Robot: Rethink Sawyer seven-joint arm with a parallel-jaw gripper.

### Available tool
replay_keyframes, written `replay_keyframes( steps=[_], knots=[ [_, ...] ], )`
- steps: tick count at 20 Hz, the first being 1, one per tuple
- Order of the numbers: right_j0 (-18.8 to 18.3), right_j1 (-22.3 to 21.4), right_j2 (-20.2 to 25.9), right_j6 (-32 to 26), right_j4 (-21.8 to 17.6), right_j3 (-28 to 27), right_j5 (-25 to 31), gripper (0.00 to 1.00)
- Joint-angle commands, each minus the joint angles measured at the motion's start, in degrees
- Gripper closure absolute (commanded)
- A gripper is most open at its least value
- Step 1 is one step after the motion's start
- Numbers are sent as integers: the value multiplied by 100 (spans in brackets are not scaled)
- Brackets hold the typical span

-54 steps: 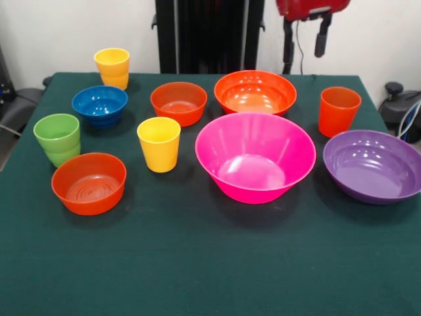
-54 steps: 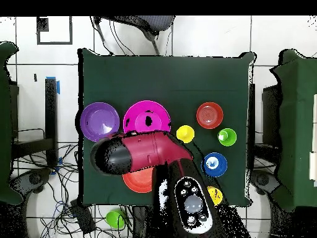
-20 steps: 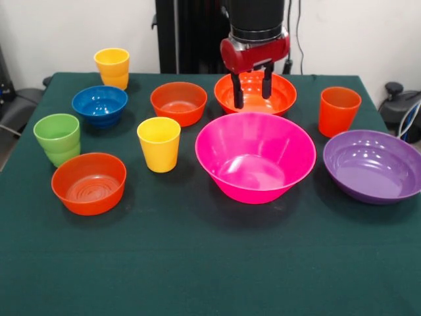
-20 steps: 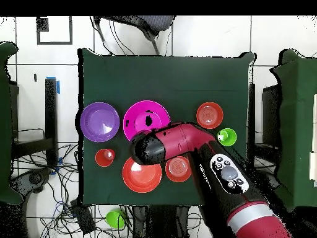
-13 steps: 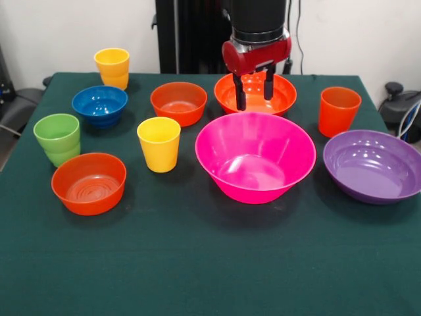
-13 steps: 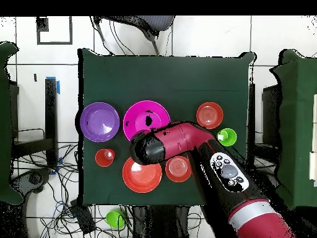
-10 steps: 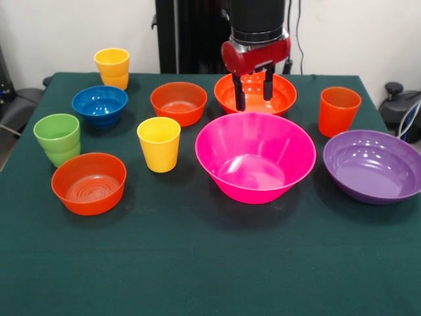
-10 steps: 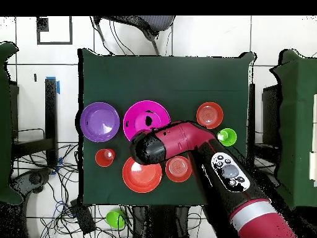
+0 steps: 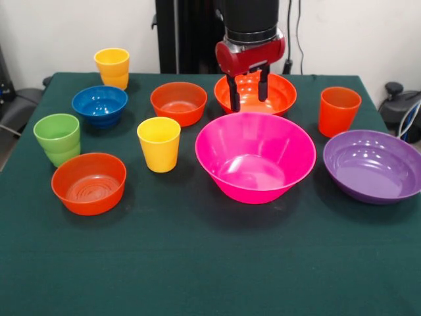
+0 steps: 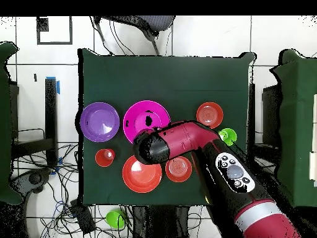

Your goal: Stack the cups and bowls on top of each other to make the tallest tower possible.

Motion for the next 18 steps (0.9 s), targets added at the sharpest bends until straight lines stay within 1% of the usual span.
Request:
replay_keyframes(
  steps=[1, 8, 12, 15, 18],
  knots=[
    [-89, 249, 285, -852, -569, 50, 7, 0],
    [-147, 269, 350, -844, -621, 80, 42, 0],
    [-115, 278, 325, -824, -680, 65, 85, 0],
    [-148, 290, 355, -962, -660, 75, 257, 0],
    [-260, 320, 445, -1198, -670, 120, 393, 0]
  ],
)
